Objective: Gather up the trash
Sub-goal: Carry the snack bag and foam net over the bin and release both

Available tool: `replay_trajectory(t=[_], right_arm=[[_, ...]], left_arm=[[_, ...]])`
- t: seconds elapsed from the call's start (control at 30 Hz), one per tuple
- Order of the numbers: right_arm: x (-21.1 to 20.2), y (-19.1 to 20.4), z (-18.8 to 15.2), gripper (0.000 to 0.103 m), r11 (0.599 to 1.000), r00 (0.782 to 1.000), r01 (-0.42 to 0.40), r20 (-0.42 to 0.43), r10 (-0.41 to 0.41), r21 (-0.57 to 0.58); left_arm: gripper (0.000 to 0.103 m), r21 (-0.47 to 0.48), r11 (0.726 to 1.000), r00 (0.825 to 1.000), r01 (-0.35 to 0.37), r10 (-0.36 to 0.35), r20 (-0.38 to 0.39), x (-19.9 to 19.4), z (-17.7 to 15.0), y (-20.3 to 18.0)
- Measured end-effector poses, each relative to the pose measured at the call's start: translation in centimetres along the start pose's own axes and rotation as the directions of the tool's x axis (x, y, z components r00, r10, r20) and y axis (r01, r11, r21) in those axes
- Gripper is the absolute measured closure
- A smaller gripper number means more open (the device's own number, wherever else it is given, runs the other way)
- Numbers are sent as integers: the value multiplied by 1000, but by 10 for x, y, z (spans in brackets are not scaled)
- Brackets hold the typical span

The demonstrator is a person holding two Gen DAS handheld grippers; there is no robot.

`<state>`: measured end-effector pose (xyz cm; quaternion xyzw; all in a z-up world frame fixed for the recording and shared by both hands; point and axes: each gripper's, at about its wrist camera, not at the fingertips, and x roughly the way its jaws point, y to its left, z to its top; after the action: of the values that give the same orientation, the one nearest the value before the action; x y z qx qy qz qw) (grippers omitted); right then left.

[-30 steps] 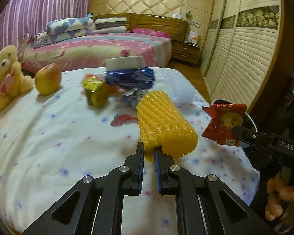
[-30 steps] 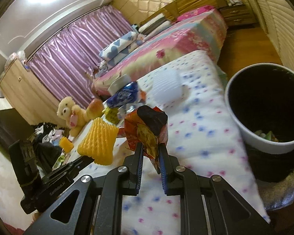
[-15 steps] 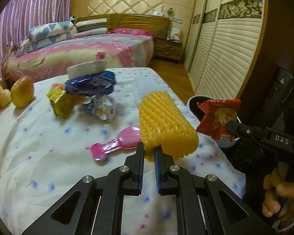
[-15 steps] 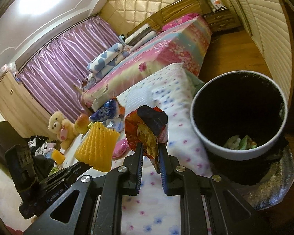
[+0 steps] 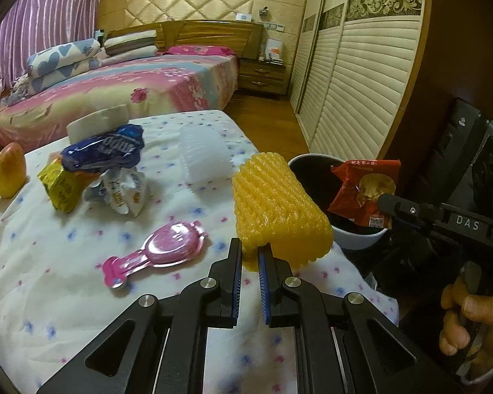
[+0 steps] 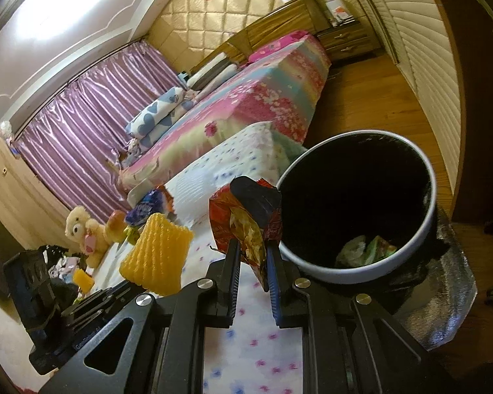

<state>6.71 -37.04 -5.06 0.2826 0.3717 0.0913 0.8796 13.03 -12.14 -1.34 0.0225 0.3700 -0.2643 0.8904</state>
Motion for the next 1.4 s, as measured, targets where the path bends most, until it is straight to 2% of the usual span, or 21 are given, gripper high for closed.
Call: replay_trajectory(t=[0.53, 1.0, 1.4], right_arm=[[-5, -46, 19, 87, 992, 993, 110, 28, -112, 54], [8, -69, 36, 87, 979, 980, 198, 8, -199, 41], [16, -80, 46, 84, 974, 974, 225, -9, -225, 36]], left_arm=[[95, 50, 997, 998, 56, -54, -35, 53, 22, -33], [94, 94, 994, 997, 61, -56, -61, 99, 44, -61], [94, 101, 993, 995, 60, -52, -80, 125, 54, -79]])
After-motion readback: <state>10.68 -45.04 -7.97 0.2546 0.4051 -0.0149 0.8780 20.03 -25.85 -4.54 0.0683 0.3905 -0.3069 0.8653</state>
